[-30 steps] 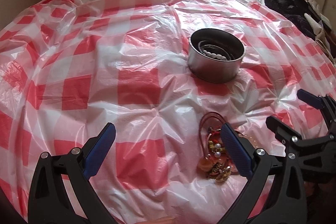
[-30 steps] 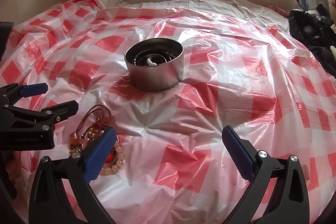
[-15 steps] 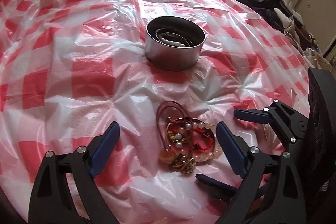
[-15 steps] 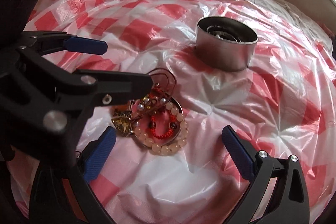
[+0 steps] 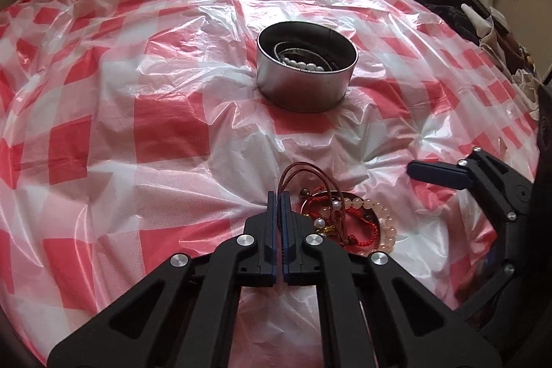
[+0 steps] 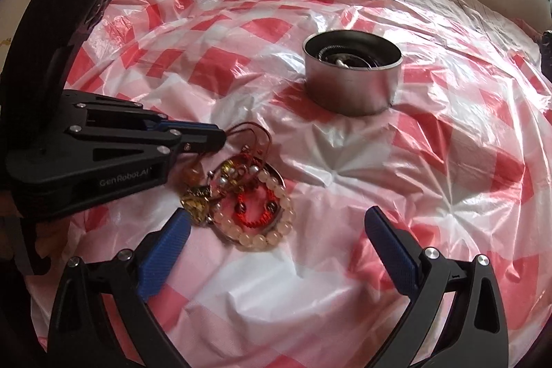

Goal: Organize jewelry
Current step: 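Grasp the pearl-beaded strand with the left tool while the right grasps the brown cord necklace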

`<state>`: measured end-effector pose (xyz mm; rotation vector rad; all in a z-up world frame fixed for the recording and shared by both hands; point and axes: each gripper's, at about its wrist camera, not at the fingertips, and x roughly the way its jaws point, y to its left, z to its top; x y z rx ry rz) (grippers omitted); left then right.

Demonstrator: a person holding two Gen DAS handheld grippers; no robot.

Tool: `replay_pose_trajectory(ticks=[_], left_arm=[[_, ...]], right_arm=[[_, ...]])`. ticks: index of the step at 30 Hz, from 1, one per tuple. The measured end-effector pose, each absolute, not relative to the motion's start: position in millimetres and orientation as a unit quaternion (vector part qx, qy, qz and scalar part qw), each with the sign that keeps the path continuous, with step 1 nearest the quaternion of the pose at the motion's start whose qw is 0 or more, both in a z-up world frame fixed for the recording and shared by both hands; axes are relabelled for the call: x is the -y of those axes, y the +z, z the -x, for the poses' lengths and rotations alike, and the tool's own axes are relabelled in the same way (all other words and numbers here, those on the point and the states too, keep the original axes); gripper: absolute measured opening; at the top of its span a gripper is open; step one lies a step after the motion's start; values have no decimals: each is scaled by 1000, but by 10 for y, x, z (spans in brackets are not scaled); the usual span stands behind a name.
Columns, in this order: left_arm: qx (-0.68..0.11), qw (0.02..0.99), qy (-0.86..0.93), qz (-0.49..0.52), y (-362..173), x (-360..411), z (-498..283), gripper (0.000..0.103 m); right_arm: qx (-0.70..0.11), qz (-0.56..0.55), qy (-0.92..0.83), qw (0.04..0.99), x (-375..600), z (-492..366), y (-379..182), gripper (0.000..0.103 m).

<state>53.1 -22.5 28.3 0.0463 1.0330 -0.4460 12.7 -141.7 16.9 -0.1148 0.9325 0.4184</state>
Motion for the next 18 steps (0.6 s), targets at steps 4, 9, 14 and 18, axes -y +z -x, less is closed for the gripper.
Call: replay_pose_trajectory(ticks=[4, 9, 14, 18], left_arm=[[-488, 845, -218, -19, 336, 212, -536, 2], [-486, 844, -227, -5, 389, 176, -533, 2], [-464, 852, -242, 17, 549, 102, -519, 1], [-457, 852, -253, 27, 586, 119, -513, 1]], right_arm=[[-470, 71, 225, 851, 1247, -261, 22, 93], [-483, 10, 251, 839, 1355, -367, 10, 55], [-462, -21, 256, 849, 1445, -285, 135, 55], [-432, -36, 248, 866, 1547, -234, 286, 55]])
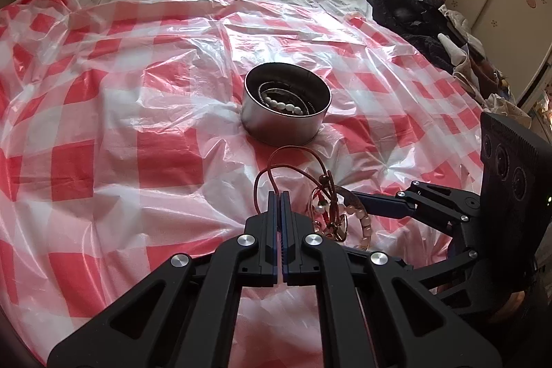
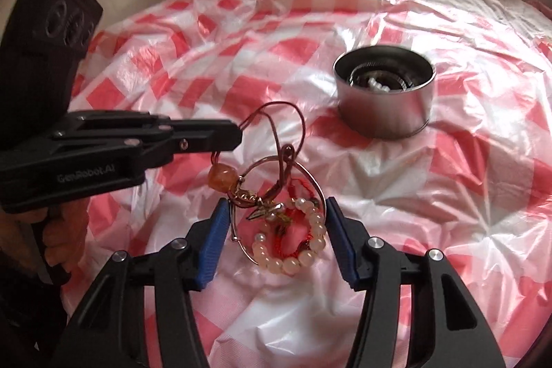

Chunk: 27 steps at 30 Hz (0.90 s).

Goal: Organize jewelry
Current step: 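Grasp the pearl-beaded strand with the left tool while the right grasps the brown cord necklace, then lower both held pieces over the silver tin and open both tools, then grasp the red tassel pendant with pearls using the left tool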

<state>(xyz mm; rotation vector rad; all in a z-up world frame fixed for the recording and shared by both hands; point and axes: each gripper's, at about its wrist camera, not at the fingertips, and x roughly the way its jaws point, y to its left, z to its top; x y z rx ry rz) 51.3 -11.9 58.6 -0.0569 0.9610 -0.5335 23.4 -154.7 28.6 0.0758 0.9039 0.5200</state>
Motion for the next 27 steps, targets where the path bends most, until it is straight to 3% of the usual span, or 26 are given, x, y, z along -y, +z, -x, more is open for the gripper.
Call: replay_pose_trajectory(ticks=[14, 22, 25, 27], left_arm=[[-425, 863, -274, 3, 964, 577, -1246, 1], [-491, 829, -266, -2, 542, 773, -2007, 2], [-497, 822, -278, -8, 456, 795, -1949, 9], [-491, 825, -280, 1, 489, 750, -1864, 21]], right_arm=[[-374, 8, 191, 907, 1689, -756, 661, 55], [-393, 30, 166, 904, 1761, -1434, 467, 55], [-408, 31, 162, 898, 1796, -1452, 417, 57], [-407, 31, 156, 899, 1818, -1341, 473, 65]])
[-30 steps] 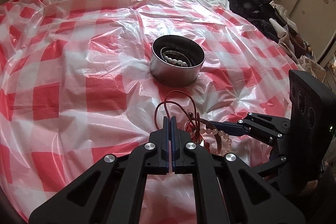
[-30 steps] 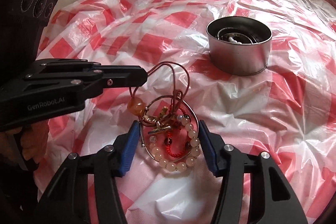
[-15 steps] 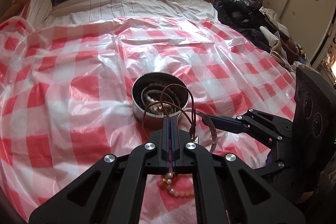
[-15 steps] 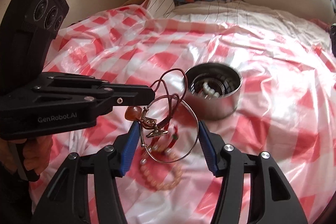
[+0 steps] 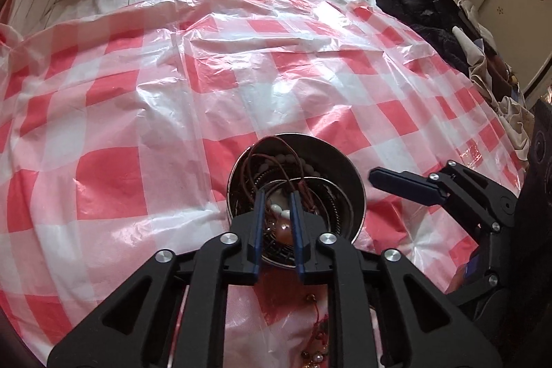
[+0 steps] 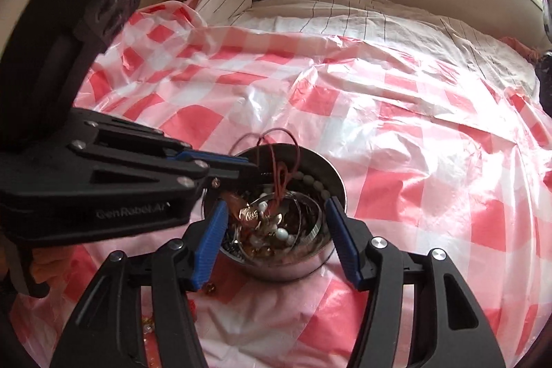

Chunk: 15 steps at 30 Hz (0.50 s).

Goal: Organize jewelry
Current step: 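Grasp the red tassel pendant with pearls using the left tool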

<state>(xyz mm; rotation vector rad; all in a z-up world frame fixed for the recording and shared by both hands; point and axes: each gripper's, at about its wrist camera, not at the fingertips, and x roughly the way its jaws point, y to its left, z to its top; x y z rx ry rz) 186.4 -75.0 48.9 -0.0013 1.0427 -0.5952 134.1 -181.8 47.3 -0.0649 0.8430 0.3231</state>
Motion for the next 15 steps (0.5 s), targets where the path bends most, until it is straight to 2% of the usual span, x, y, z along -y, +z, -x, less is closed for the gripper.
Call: replay_pose_trajectory(ticks=[3, 4, 6, 10, 15], left_arm=[[-477, 834, -278, 23, 588, 604, -1718, 32], [-474, 836, -275, 28, 620, 545, -1675, 33], [-472, 839, -269, 35, 649, 452, -1581, 35], [-483, 830, -279, 16, 587, 421, -1327, 36], [-501, 810, -301, -55, 308, 678, -1068, 36]], right_arm=[[-410, 19, 163, 897, 1860, -1061, 503, 75], [-420, -1, 182, 889, 1872, -973, 464, 75], [-446, -28, 224, 866, 1819, -829, 336, 83], [-480, 14, 245, 842, 1544, -689, 142, 84], [-500, 34, 232, 833, 1520, -543, 3, 85]])
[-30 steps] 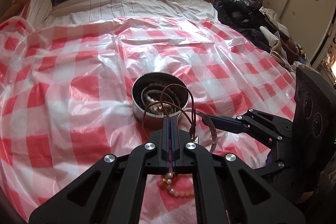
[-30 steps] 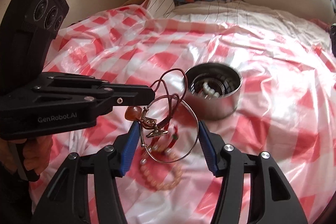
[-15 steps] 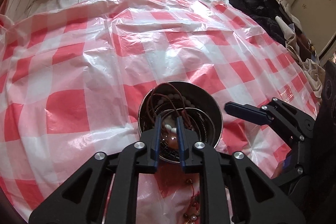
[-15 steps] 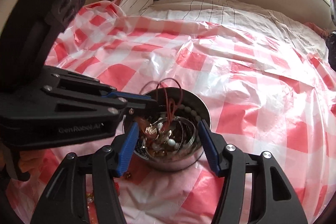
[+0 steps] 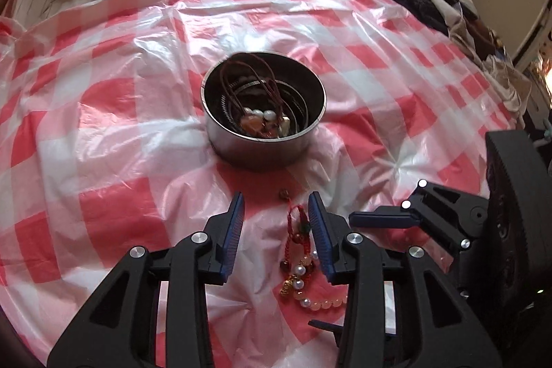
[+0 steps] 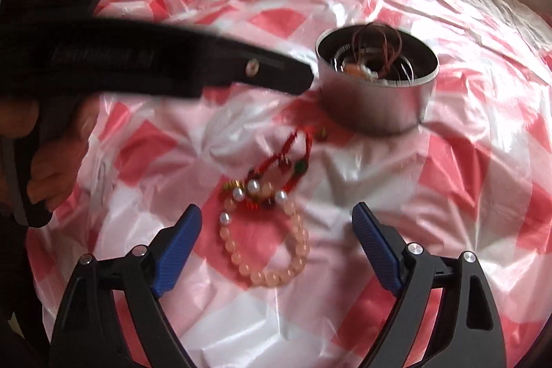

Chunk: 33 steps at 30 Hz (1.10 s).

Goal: Organize jewelry
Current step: 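Grasp the red tassel pendant with pearls using the left tool, then drop the red tassel into the tin with the left tool while the right drops the amber bead strand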

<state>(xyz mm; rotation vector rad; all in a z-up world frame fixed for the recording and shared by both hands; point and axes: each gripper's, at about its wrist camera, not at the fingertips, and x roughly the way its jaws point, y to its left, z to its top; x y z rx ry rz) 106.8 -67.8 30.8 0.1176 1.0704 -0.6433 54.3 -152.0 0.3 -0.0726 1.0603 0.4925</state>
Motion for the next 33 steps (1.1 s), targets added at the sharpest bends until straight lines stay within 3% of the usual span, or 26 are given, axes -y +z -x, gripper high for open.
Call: replay_pose_trajectory(ticks=[2, 3, 4, 5, 6, 20, 27, 28, 29, 30, 33], left_arm=[[-499, 810, -297, -80, 206, 768, -1033, 36], [-500, 809, -296, -88, 151, 794, -1025, 30], [-500, 809, -297, -94, 114, 812, -1017, 22], [-499, 807, -300, -96, 91, 813, -1011, 10], [-499, 807, -300, -97, 90, 801, -1007, 6], [-413, 851, -323, 8, 1020, 551, -1383, 5], [-452, 848, -276, 22, 778, 809, -1861, 9], [-461, 849, -257, 16, 722, 803, -1888, 17], [-463, 851, -245, 14, 681, 774, -1872, 30], [-458, 858, -231, 10, 674, 725, -1830, 50], [-424, 889, -171, -29, 696, 567, -1636, 84]], right_arm=[[-495, 36, 238, 835, 1519, -483, 2, 82], [-494, 34, 241, 835, 1526, -472, -7, 63], [-497, 31, 235, 834, 1544, -477, -22, 52], [-499, 23, 232, 834, 1585, -460, -33, 28], [-506, 2, 236, 830, 1638, -476, -44, 9], [-405, -36, 190, 894, 1950, -567, 566, 8], [-386, -31, 163, 907, 1945, -1171, 615, 9], [-393, -29, 161, 905, 1933, -1256, 548, 9], [-401, -29, 155, 902, 1915, -1318, 495, 10], [-403, -31, 145, 903, 1965, -1307, 496, 19], [-386, -33, 124, 913, 2071, -1158, 565, 41]])
